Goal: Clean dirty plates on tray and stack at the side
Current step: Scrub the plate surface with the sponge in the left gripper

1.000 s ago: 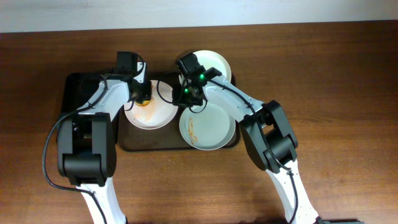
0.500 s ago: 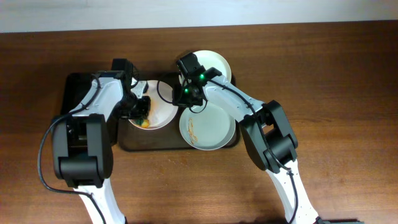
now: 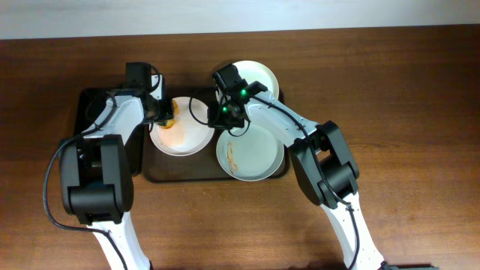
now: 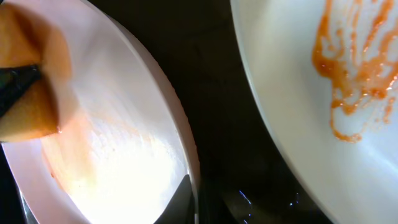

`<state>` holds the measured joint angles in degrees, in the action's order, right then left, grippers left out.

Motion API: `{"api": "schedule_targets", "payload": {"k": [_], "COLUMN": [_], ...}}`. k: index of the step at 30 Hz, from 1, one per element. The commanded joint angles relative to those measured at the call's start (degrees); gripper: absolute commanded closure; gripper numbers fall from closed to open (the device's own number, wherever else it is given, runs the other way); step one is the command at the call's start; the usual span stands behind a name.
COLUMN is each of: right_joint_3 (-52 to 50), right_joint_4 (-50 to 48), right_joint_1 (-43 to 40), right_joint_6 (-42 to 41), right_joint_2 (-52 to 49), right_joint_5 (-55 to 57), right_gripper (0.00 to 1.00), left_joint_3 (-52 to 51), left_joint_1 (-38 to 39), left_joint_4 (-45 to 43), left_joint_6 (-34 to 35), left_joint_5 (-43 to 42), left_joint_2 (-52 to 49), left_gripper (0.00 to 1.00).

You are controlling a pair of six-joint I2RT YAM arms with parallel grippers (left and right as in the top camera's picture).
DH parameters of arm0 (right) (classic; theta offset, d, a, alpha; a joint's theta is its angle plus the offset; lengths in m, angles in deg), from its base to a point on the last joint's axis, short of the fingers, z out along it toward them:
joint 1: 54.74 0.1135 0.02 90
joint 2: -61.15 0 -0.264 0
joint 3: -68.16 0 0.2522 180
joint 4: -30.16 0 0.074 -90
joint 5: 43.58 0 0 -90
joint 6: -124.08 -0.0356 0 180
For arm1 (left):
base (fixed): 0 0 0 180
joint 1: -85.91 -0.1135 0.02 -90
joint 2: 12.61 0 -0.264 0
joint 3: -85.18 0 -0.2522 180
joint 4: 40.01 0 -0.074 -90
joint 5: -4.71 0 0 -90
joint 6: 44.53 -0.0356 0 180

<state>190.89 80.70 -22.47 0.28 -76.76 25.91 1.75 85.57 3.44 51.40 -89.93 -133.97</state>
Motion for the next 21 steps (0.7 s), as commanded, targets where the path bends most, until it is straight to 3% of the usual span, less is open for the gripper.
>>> {"api": "schedule_targets", "payload": {"k": [1, 4, 5, 12, 21], "right_joint_3": [0.4, 0.4, 0.4, 0.5, 0.4], "right_joint_4": [0.2, 0.2, 0.2, 0.2, 0.4], "right_joint_1": [0.0, 0.0, 0.0, 0.0, 0.0], "right_joint_6": [0.5, 0.5, 0.5, 0.5, 0.5], "right_joint_2": [-0.7, -0.7, -0.7, -0.7, -0.7], "right_joint_5": [-1.6, -1.6, -1.9, -2.0, -2.4], "right_gripper": [0.96, 0.96, 0.96, 0.96, 0.96], "left_joint_3": [-2.0, -2.0, -2.0, -0.7, 0.2], "left_joint_1": [-0.6, -0.5, -0.5, -0.6, -0.6], "left_joint_4": [6.7, 12.8, 15.7, 19.6, 8.0], "left_joint_6": [8.4, 8.1, 5.7, -6.9, -5.1], "left_joint_5": [10.5, 3.1, -2.8, -20.9, -16.8], "left_joint_2": [-3.4, -3.4, -3.4, -3.4, -3.4], "left_gripper": [0.99, 0.99, 0.99, 0.99, 0.99]}}
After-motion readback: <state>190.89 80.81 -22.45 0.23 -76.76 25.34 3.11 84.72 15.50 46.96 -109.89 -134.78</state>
